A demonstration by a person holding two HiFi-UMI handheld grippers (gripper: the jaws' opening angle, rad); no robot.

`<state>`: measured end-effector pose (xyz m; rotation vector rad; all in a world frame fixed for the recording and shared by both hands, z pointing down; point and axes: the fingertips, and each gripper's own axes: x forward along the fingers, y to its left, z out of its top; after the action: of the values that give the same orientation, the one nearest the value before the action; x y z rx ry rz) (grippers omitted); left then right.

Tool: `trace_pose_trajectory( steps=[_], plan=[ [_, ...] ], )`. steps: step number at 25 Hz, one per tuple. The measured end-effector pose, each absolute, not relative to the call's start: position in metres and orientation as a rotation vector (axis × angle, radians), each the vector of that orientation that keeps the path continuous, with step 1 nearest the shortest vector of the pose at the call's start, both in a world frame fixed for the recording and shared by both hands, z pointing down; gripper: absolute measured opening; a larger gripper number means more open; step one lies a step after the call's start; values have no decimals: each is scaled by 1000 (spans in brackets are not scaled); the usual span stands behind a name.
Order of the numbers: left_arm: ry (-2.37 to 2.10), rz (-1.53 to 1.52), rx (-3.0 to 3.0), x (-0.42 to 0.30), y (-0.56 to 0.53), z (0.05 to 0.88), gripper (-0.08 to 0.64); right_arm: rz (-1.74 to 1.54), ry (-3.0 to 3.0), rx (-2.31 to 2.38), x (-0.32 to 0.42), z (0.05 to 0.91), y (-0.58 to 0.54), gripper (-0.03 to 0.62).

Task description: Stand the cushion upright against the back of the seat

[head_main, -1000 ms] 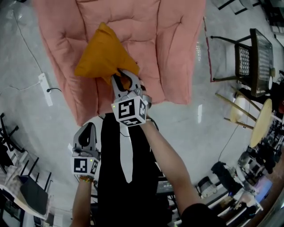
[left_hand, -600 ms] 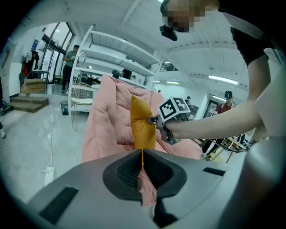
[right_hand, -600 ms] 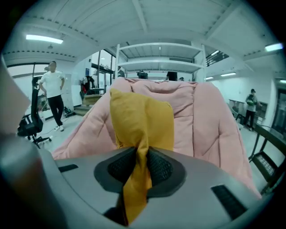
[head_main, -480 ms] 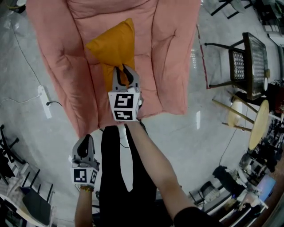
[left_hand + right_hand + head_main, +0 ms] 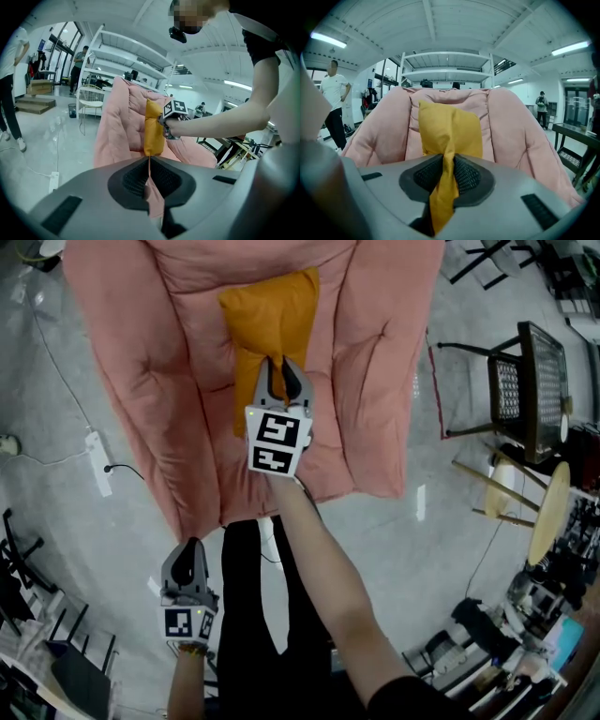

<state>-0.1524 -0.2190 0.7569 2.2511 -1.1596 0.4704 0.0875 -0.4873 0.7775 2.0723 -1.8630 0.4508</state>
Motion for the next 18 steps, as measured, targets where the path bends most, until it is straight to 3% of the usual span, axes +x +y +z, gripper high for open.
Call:
trace_pose_trajectory(
  steps=[18],
  plan=[
    [-1192,466,2198,-180,-241,773,20,477,-1839,2083,77,810,-540,80]
  ],
)
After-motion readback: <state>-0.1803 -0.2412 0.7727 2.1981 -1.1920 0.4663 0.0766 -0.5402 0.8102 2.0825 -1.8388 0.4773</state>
